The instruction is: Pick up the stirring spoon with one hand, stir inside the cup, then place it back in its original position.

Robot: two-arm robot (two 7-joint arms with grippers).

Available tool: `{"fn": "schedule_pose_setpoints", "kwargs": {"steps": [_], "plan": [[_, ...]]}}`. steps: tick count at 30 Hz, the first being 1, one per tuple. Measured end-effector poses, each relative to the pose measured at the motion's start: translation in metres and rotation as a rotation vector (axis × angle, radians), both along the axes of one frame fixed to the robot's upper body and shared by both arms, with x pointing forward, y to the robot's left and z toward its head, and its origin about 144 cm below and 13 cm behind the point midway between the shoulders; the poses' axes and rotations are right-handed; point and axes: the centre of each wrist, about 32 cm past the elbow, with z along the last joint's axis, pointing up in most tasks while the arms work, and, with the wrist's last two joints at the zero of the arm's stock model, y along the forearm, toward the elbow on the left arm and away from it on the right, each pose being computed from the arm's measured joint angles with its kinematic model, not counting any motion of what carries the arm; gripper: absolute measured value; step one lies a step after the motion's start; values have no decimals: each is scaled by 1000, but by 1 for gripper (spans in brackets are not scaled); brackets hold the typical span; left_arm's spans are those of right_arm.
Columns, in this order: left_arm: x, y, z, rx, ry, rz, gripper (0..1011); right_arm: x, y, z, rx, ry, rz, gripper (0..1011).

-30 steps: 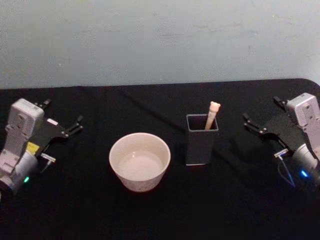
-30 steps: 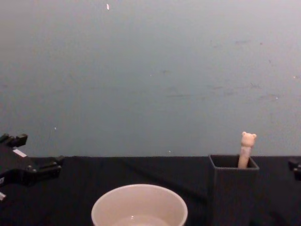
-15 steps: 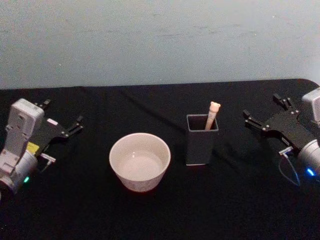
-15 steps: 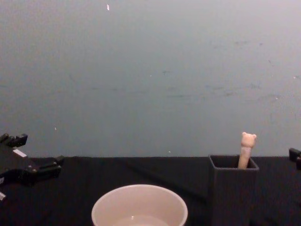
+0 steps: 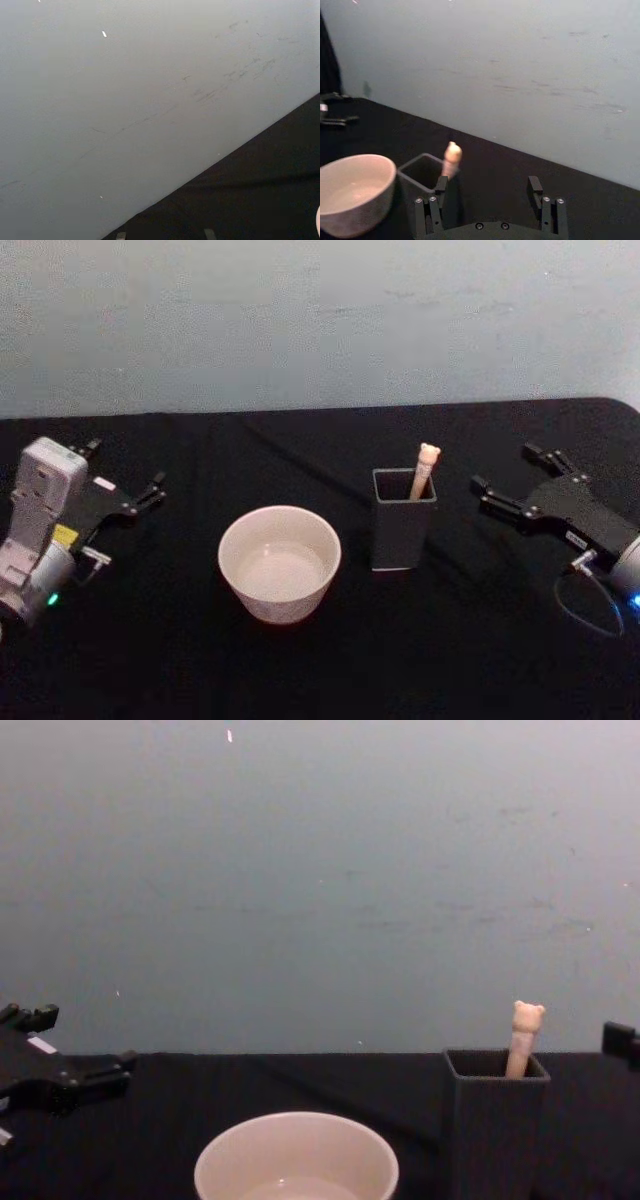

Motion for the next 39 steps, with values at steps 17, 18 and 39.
{"fn": "schedule_pose_setpoints", "kwargs": {"steps": [17,18,39], "plan": [[0,0,0,0,0,0,1001,25,25,-7,100,53,111,1002],[0,0,0,0,0,0,1001,28,27,-8,104,54,113,1002],[0,0,0,0,0,0,1001,53,39,-17,102,81,116,1002]]}}
